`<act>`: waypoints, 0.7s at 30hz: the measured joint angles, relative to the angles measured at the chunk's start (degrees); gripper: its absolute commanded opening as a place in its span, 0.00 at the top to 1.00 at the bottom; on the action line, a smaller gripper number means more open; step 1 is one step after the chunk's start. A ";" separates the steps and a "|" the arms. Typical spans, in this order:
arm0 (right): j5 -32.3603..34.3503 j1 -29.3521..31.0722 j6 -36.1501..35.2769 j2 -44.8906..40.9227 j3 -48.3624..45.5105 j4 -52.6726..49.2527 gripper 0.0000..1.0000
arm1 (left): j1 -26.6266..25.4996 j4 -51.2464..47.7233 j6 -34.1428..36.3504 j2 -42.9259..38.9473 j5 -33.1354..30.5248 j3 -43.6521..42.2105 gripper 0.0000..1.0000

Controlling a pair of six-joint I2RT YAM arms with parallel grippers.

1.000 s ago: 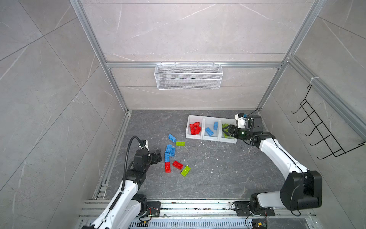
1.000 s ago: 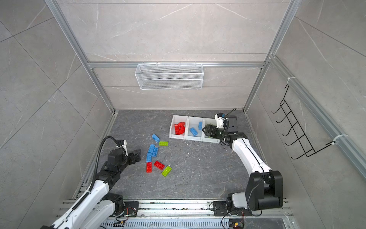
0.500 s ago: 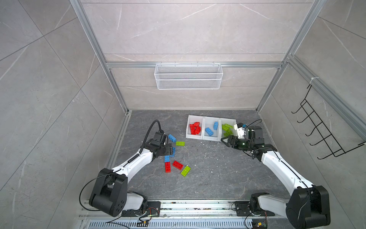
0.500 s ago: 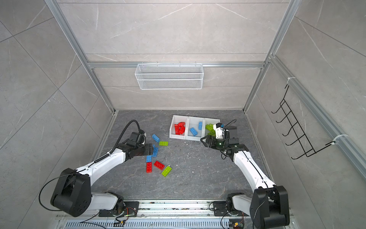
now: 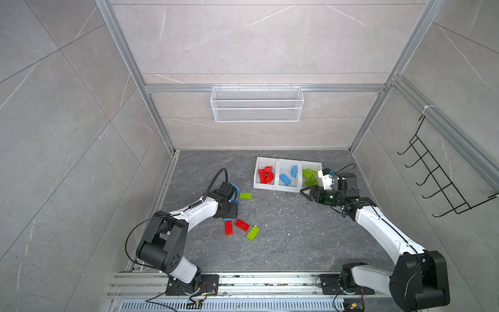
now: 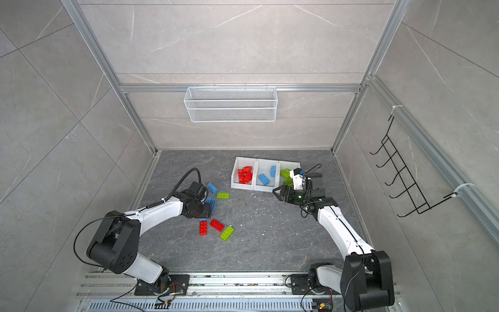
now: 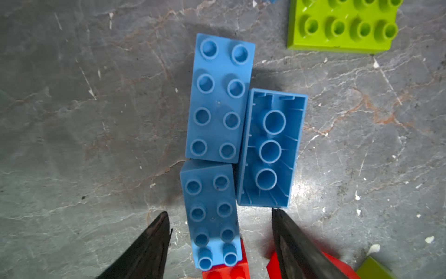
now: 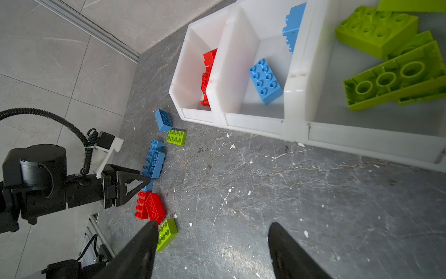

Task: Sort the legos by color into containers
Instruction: 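Lower the left gripper onto a blue brick while the right arm draws back, then close the left gripper on the blue 2x4 brick and lift it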

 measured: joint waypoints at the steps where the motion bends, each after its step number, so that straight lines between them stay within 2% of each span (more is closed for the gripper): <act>1: 0.00 0.00 0.00 0.00 0.00 0.02 0.27 | 0.00 -0.15 0.00 0.00 -0.22 0.00 0.34; 7: 0.00 0.00 0.00 0.11 0.00 0.17 0.27 | 0.00 -0.90 0.02 3.06 -0.52 1.49 0.41; 12: 0.02 0.00 0.00 0.11 0.00 0.15 0.27 | 0.00 -1.44 0.04 6.88 -0.70 3.67 0.52; 21: 0.13 0.00 -0.20 0.11 0.00 0.00 0.27 | -0.04 -2.27 0.02 7.41 -1.77 4.42 0.67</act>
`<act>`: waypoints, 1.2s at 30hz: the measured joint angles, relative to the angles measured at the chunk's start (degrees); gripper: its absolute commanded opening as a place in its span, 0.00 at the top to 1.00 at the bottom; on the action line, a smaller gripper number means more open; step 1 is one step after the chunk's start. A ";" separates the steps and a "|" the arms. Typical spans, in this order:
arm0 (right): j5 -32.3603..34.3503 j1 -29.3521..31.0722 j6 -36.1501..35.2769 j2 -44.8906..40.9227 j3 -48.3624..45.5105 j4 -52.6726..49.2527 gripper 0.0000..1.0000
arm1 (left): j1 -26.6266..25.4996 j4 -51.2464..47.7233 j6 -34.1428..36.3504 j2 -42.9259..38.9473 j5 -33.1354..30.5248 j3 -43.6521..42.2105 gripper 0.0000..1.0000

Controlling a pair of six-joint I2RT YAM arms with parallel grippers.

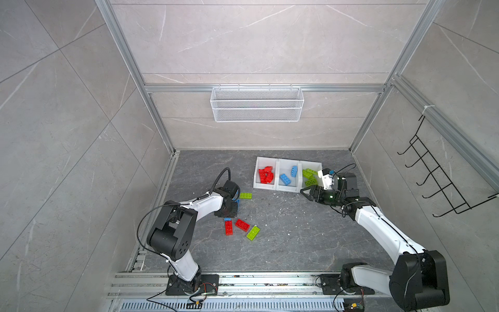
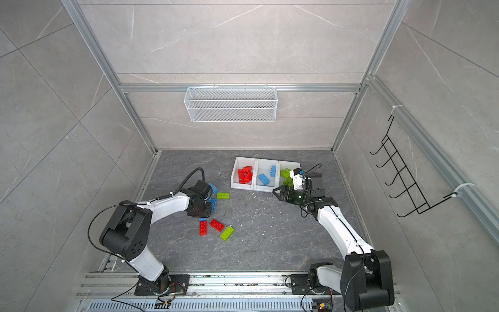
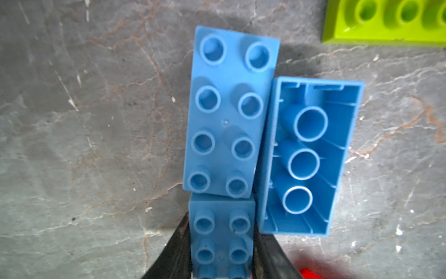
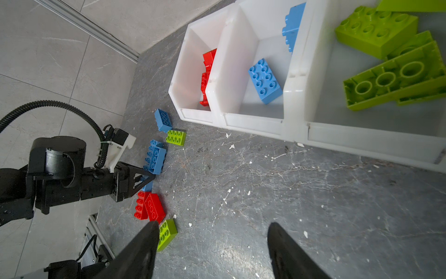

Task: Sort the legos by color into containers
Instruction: 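Close the left gripper on the blue 2x4 brick and lift it, then carry the blue brick into the middle compartment and release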

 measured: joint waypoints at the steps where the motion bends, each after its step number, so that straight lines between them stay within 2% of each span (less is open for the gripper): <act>1: 0.15 0.00 -0.04 0.00 0.00 -0.11 0.27 | 0.00 -0.02 0.00 0.00 -0.07 0.02 0.68; 7: 1.53 -0.02 -0.92 -0.44 0.00 -1.44 0.28 | 0.00 -1.16 0.00 -0.07 -0.76 0.63 0.77; 13: 2.97 0.00 -1.77 -2.80 0.00 -3.19 0.27 | 0.00 -4.04 0.02 -3.39 -2.12 3.15 0.79; 16: 3.17 0.00 -1.77 -4.15 -0.07 -3.37 0.27 | 0.00 -5.60 0.44 -5.66 -2.21 6.58 0.80; 22: 3.30 0.00 -1.73 -6.47 -0.74 -4.42 0.27 | -2.19 -7.37 0.87 -5.05 0.48 20.41 0.82; 26: 3.02 0.00 -1.49 -9.64 -2.69 -4.70 0.27 | -8.09 -7.56 1.36 0.68 1.62 34.29 0.82; 30: 1.68 0.00 -0.57 -13.57 -4.96 -5.29 0.28 | -12.85 -7.17 2.86 10.86 3.76 48.70 0.84; 36: -0.63 0.00 0.79 -18.43 -5.92 -6.64 0.27 | -16.11 -6.71 6.40 26.40 6.29 63.78 0.83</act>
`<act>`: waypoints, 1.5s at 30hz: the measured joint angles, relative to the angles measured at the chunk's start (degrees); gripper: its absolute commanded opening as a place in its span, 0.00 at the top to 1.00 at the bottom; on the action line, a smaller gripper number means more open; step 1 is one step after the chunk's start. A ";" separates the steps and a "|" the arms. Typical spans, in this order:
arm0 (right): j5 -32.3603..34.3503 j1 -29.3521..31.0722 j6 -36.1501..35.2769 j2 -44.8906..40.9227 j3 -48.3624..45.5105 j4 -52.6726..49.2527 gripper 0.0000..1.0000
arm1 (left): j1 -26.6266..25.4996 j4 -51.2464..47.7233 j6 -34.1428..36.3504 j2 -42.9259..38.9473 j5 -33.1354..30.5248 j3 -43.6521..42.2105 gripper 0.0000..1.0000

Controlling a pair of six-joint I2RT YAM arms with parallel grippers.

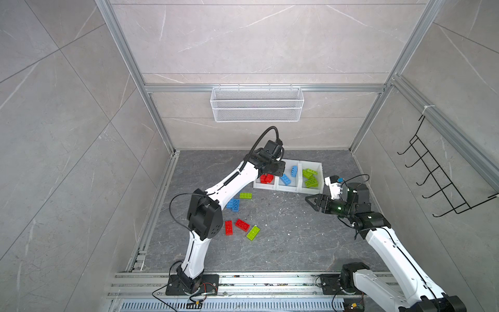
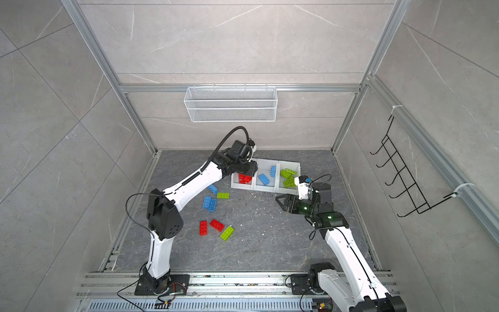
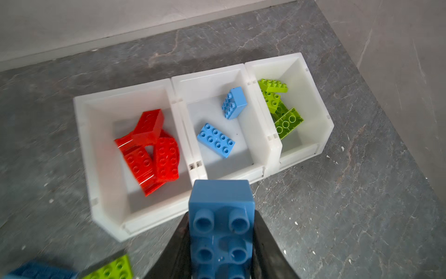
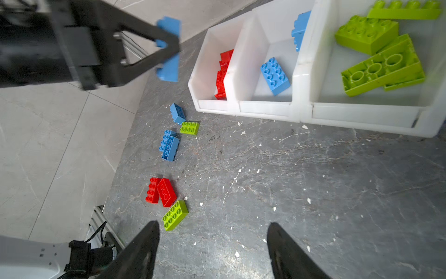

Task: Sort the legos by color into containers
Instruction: 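Carry the blue brick into the middle compartment and release, then move the left gripper down to a blue brick beside the bin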

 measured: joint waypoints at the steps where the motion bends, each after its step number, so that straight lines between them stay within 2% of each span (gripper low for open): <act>1: -0.46 0.00 0.22 -0.79 -0.17 -0.13 0.28 | -0.17 0.63 0.46 1.60 0.26 0.96 0.84; 6: -2.12 0.00 0.74 -2.47 -0.17 -1.14 0.28 | -0.28 2.82 2.27 8.98 1.51 6.29 0.83; 12: -3.15 0.00 0.70 -2.51 -0.17 -3.13 0.27 | -0.28 3.61 4.39 15.21 2.56 13.70 0.76; 14: -3.39 0.00 0.70 -2.45 -0.17 -3.32 0.27 | -0.28 3.85 4.87 16.00 2.73 14.21 0.68; 18: -3.82 0.00 0.68 -2.29 -0.17 -3.48 0.26 | -0.28 4.24 5.73 17.09 2.49 14.38 0.33; 20: -3.85 0.00 0.68 -2.03 -0.15 -3.50 0.25 | -0.26 4.39 5.92 17.33 2.01 14.38 0.22; 21: -3.82 0.00 0.66 -1.90 -0.15 -3.61 0.24 | -0.24 4.39 5.97 17.33 1.73 14.38 0.20; 27: -3.80 0.00 0.22 -0.98 -0.13 -3.91 0.24 | -0.24 4.37 6.51 15.80 -1.86 13.31 0.20; 30: -3.78 0.00 0.02 -0.52 -0.13 -3.93 0.24 | -0.24 4.17 6.47 8.87 -5.03 5.29 0.20; 38: -3.85 0.00 0.04 2.60 -0.13 -2.89 0.25 | 1.46 5.99 5.11 -24.35 -14.73 -27.15 0.21; 42: -4.26 0.00 0.07 4.70 -0.13 -1.73 0.25 | 7.32 7.69 1.64 -36.35 -15.52 -42.56 0.21; 45: -4.44 0.00 0.07 5.77 -0.13 -1.22 0.25 | 13.16 8.13 -1.01 -39.04 -14.97 -50.90 0.21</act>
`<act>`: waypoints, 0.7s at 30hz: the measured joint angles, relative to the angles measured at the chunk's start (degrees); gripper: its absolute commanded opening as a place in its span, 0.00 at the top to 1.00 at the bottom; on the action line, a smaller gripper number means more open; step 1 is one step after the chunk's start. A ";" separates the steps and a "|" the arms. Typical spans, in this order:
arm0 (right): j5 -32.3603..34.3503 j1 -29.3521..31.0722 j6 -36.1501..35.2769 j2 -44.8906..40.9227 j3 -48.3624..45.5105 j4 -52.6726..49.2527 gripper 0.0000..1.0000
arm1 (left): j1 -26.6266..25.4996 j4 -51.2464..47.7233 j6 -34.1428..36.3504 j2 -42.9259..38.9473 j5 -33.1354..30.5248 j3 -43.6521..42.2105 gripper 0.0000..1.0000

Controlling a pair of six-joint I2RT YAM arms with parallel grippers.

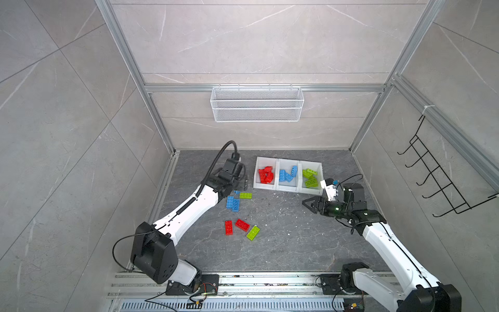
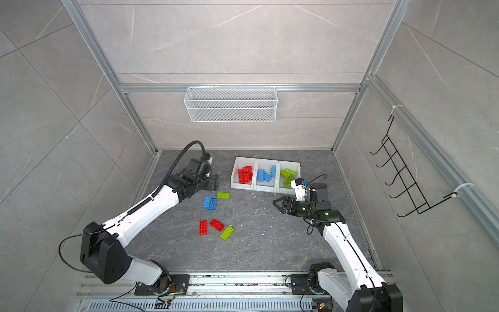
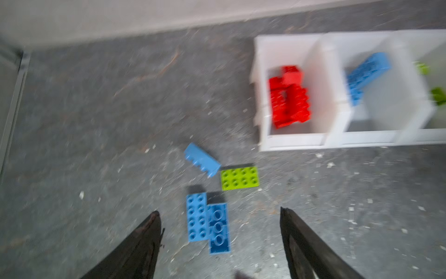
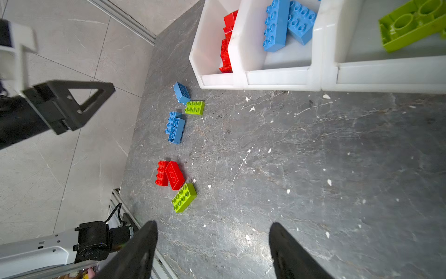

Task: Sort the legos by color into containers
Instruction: 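Move the left gripper down to a blue brick beside the bin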

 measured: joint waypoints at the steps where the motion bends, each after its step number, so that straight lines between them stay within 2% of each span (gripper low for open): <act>1: 0.02 0.00 0.00 0.11 0.00 0.02 0.25 | 1.44 0.02 -0.72 -0.02 0.17 -1.75 0.21; 4: 0.02 0.00 0.00 0.24 0.02 0.00 0.25 | 3.67 0.20 -2.47 0.24 2.05 -5.20 0.21; 8: 0.02 0.48 0.00 0.52 0.09 0.00 0.26 | 4.07 2.97 -4.50 2.69 5.31 -4.66 0.23; 14: 0.04 1.22 -0.02 0.52 0.26 -0.52 0.26 | 7.74 9.46 -8.13 12.92 11.58 -2.62 0.27; 21: 0.28 1.22 -0.24 0.39 0.52 -2.12 0.26 | 9.01 11.45 -9.53 22.05 14.95 1.55 0.32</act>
